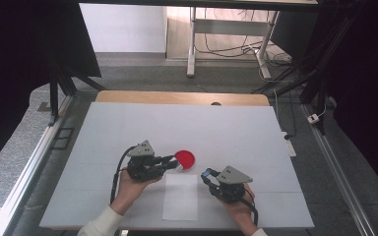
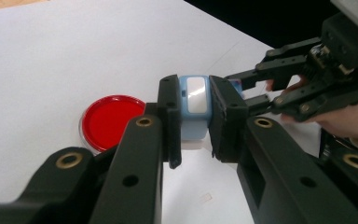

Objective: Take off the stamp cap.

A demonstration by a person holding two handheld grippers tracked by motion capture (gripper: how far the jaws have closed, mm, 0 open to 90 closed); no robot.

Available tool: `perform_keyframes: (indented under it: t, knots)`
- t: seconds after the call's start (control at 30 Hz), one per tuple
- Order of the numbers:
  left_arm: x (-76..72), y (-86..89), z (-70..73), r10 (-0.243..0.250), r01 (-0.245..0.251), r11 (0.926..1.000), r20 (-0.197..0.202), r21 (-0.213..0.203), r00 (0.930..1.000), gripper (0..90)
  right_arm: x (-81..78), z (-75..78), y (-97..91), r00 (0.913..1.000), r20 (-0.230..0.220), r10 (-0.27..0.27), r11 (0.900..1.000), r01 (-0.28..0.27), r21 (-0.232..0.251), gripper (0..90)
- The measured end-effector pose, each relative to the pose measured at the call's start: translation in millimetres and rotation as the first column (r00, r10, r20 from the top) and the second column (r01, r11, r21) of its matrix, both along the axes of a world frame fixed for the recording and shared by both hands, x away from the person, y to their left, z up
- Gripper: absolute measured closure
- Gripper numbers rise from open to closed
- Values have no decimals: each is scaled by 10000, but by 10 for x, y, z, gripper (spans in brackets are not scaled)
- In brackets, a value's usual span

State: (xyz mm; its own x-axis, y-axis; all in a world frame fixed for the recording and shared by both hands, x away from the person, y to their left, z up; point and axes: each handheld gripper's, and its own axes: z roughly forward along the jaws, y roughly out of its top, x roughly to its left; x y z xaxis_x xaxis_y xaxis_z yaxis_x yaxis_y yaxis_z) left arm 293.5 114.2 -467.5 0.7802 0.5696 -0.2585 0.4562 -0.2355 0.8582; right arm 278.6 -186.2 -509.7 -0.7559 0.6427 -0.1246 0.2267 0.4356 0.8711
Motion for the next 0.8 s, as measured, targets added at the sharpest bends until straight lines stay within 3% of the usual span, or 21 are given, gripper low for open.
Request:
perform_keyframes:
  t: [0.37,0.8]
  knots:
    - [10,14,8,38,-39,10000,165,61,9999,760,-77,37,-484,9983,-50,-574,9983,574,88,652]
    - [73,43,19,191,-196,9997,367,136,9991,760,-65,56,-783,9961,33,-879,9961,879,63,651]
